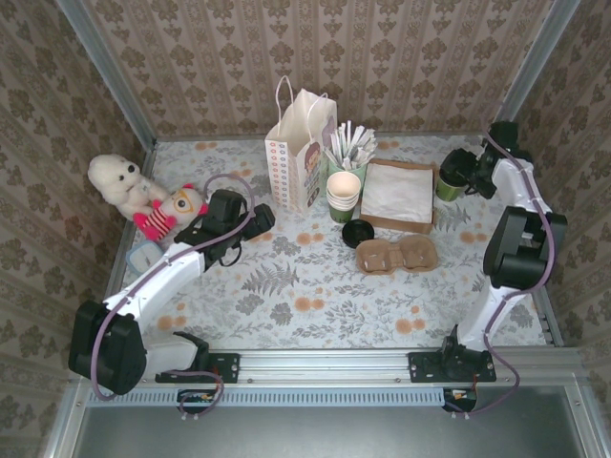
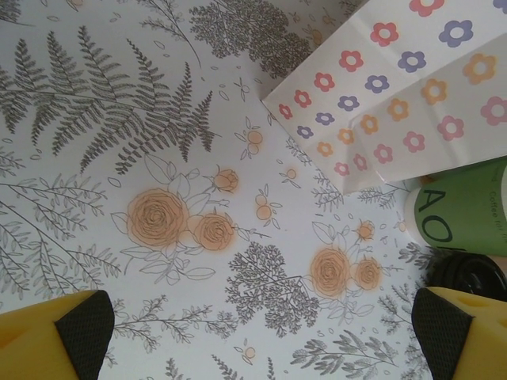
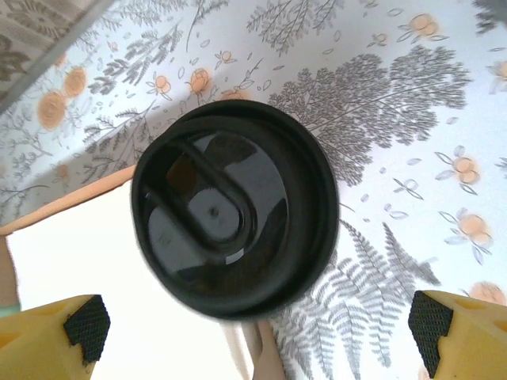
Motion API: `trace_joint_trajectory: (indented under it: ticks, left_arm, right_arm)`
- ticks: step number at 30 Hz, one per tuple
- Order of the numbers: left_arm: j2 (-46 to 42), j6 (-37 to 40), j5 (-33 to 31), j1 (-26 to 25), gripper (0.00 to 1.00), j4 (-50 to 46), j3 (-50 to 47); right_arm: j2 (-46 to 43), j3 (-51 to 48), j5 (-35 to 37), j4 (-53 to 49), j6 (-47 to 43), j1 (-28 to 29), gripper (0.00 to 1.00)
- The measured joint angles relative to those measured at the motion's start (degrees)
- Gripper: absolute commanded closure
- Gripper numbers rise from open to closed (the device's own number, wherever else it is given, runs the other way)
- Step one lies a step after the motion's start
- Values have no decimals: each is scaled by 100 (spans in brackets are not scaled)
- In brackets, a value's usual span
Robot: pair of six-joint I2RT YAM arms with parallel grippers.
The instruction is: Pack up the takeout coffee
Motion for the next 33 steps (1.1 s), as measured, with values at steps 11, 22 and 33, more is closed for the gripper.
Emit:
trace_joint_trajectory:
  ticks: [11,22,33]
  left_arm:
    - [0,-293,236,181,0,-50,765]
    - [621,-796,76,-70,1,-509,2367]
    - [1263,-1338,-544,-603,1,-1311,3471]
  right_arm:
    - [-2004,-1770,625,988,452,1012,0]
    - [-3073,-3224,813,2710,892,2306,0]
    - [-3248,-3659,446,3244,619,2452,0]
